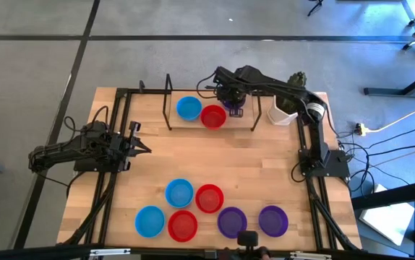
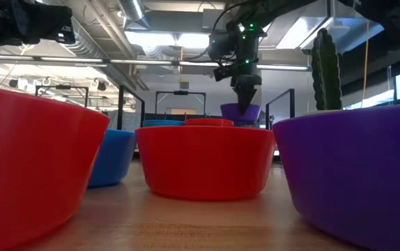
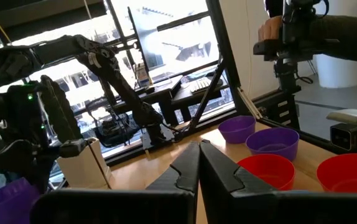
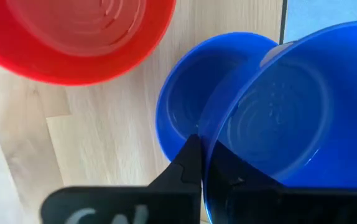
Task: Pick & Place Mini bowls
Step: Stack the purple bowl on the purple bowl on the shelf
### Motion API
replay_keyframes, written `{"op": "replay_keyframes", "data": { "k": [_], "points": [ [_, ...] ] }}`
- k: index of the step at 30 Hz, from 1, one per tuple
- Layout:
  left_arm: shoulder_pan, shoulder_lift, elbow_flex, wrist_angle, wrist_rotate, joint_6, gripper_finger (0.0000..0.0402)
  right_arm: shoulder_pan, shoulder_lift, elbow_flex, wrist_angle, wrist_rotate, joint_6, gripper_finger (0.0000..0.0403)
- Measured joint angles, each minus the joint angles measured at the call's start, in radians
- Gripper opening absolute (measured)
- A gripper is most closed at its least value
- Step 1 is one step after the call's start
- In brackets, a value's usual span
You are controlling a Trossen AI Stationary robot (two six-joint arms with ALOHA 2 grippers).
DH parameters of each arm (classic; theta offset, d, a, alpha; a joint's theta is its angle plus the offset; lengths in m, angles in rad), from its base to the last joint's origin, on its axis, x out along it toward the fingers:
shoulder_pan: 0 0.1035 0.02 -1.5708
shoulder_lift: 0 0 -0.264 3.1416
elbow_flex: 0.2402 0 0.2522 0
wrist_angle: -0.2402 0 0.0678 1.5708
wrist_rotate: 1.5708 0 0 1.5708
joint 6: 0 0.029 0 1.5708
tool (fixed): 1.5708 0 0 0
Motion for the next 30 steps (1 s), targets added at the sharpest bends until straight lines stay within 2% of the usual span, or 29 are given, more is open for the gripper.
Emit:
{"op": "replay_keyframes", "data": {
  "k": [15,30],
  "points": [
    [0.000,0.000,0.000,0.000,0.000,0.000,0.0004,0.000,0.022,0.000,0.023,-0.068,0.012,0.0004],
    [0.000,0.000,0.000,0.000,0.000,0.000,0.0007,0.001,0.022,0.000,0.010,-0.068,0.053,0.0006]
  ]
}}
